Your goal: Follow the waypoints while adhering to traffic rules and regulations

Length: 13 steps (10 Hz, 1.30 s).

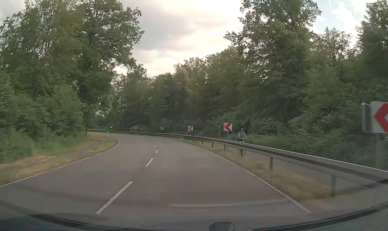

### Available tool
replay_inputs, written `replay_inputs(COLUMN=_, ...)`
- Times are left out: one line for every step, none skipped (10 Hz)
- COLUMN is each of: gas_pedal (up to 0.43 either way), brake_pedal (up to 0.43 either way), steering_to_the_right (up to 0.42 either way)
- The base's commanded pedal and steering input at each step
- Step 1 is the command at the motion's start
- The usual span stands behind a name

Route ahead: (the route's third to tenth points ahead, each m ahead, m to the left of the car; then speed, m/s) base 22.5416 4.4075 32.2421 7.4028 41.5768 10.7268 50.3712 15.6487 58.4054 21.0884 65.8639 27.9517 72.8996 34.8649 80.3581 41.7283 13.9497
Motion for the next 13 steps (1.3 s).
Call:
replay_inputs(gas_pedal=0.087, brake_pedal=0.000, steering_to_the_right=-0.044)
replay_inputs(gas_pedal=0.087, brake_pedal=0.000, steering_to_the_right=-0.044)
replay_inputs(gas_pedal=0.087, brake_pedal=0.000, steering_to_the_right=-0.045)
replay_inputs(gas_pedal=0.087, brake_pedal=0.000, steering_to_the_right=-0.045)
replay_inputs(gas_pedal=0.087, brake_pedal=0.000, steering_to_the_right=-0.045)
replay_inputs(gas_pedal=0.087, brake_pedal=0.000, steering_to_the_right=-0.045)
replay_inputs(gas_pedal=0.087, brake_pedal=0.000, steering_to_the_right=-0.045)
replay_inputs(gas_pedal=0.110, brake_pedal=0.000, steering_to_the_right=-0.045)
replay_inputs(gas_pedal=0.110, brake_pedal=0.000, steering_to_the_right=-0.045)
replay_inputs(gas_pedal=0.110, brake_pedal=0.000, steering_to_the_right=-0.045)
replay_inputs(gas_pedal=0.110, brake_pedal=0.000, steering_to_the_right=-0.045)
replay_inputs(gas_pedal=0.110, brake_pedal=0.000, steering_to_the_right=-0.045)
replay_inputs(gas_pedal=0.110, brake_pedal=0.000, steering_to_the_right=-0.045)
